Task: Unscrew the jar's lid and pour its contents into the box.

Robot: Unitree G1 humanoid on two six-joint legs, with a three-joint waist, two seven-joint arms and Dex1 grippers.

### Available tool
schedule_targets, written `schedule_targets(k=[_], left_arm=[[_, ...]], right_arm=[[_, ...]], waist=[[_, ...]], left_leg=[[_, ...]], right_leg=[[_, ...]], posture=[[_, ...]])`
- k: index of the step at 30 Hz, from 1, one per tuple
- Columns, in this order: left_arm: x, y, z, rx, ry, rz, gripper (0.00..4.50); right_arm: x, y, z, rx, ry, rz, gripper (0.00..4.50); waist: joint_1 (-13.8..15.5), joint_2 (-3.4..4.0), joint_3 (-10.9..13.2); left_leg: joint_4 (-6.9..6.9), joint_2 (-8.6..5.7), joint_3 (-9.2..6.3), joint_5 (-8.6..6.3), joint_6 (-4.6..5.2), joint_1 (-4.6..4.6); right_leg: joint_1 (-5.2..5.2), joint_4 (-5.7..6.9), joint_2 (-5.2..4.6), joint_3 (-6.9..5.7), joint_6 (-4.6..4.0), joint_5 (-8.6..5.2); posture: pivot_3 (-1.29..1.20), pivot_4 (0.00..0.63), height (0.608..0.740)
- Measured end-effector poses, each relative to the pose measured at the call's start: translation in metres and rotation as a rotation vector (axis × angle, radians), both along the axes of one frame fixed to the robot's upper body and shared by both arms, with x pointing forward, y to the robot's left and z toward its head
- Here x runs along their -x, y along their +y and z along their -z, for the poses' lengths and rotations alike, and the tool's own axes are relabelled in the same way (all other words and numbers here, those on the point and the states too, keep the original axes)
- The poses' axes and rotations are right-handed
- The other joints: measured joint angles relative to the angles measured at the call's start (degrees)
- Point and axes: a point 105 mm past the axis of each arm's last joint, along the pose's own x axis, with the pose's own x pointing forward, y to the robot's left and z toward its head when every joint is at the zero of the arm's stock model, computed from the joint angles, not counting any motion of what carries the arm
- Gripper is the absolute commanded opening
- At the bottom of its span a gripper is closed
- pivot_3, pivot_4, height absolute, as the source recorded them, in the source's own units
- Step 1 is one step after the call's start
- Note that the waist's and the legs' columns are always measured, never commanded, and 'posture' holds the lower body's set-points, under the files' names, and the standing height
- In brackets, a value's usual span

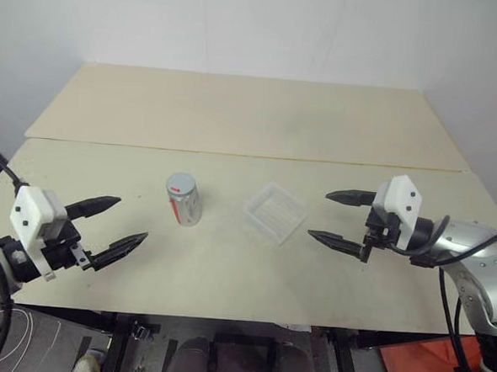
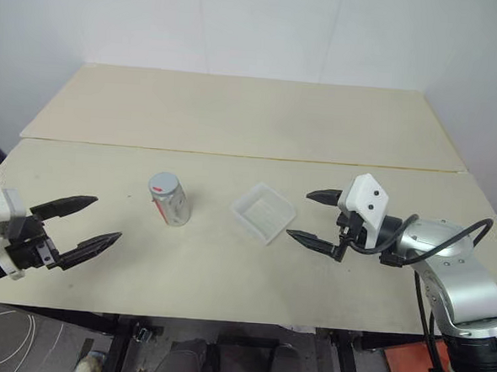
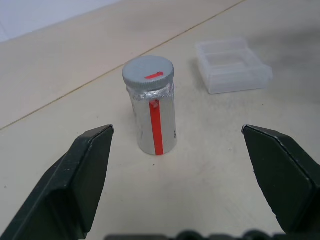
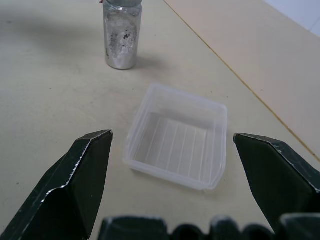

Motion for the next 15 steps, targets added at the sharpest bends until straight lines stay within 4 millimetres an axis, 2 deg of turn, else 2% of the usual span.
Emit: schedule_targets(k=[10, 15], left_arm=[[-0.003, -0.007, 0.009, 0.067, -0.003, -0.032, 4.47], [-0.016, -0.020, 0.022, 0.103, -0.003, -0.076, 4.47]], right_arm=[[-0.004, 0.009, -0.007, -0.014, -0.013, -0.042, 4.50], [-0.003, 0.006, -0.004, -0.004, -0.004, -0.032, 4.50]], waist=[[-0.2, 0.00, 0.0], [0.2, 0.00, 0.0]], left_leg=[[0.00, 0.00, 0.01, 0.00, 0.00, 0.02], [0.02, -0.03, -0.03, 0.00, 0.00, 0.01]], right_leg=[[0.00, 0.02, 0.01, 0.02, -0.01, 0.01], [0.06, 0.01, 0.00, -0.01, -0.01, 0.02]], posture=[[0.00, 0.150, 0.740], [0.00, 0.150, 0.740]])
